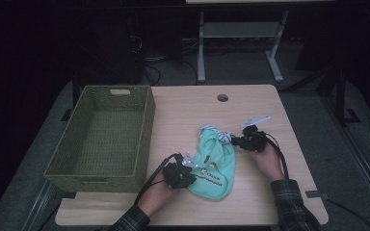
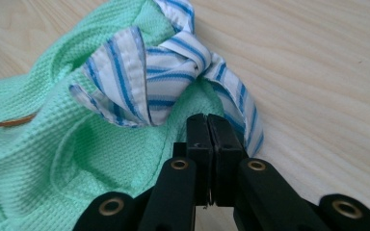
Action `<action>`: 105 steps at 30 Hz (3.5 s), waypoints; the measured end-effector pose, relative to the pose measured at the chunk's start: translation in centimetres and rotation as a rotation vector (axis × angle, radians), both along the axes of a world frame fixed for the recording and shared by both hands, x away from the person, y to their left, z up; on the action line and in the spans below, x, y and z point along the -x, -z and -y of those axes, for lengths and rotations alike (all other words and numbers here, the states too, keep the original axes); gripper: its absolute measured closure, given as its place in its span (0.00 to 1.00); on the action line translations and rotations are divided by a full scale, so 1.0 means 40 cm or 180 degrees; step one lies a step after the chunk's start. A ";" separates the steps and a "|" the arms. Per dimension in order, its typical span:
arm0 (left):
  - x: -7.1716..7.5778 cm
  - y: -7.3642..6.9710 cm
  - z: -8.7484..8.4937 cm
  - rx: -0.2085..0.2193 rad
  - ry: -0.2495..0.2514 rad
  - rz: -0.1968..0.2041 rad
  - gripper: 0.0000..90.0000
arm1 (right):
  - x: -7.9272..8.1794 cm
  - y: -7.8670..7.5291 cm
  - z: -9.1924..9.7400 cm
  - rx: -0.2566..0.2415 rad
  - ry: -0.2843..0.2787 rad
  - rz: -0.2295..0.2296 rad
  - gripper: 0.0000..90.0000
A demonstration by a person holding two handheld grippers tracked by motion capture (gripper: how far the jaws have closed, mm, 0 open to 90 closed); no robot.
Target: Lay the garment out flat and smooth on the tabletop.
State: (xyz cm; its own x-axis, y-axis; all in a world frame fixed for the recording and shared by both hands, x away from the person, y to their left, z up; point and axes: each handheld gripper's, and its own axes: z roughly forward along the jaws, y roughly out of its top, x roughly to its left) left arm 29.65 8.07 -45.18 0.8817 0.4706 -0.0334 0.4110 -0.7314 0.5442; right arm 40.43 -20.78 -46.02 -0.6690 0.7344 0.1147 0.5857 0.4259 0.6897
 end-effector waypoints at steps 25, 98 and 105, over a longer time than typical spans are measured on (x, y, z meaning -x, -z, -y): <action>-0.001 0.000 -0.001 0.0002 -0.0003 0.0003 0.94 | -0.011 0.014 0.069 0.0191 0.0220 0.0013 0.99; -0.140 -0.028 0.056 0.0083 -0.0067 0.0222 0.99 | 0.199 -0.028 0.043 0.0123 -0.0174 -0.0013 1.00; -0.203 -0.058 0.043 0.0138 -0.0317 0.0268 0.92 | 0.116 -0.056 0.027 0.0019 -0.0128 0.0024 0.91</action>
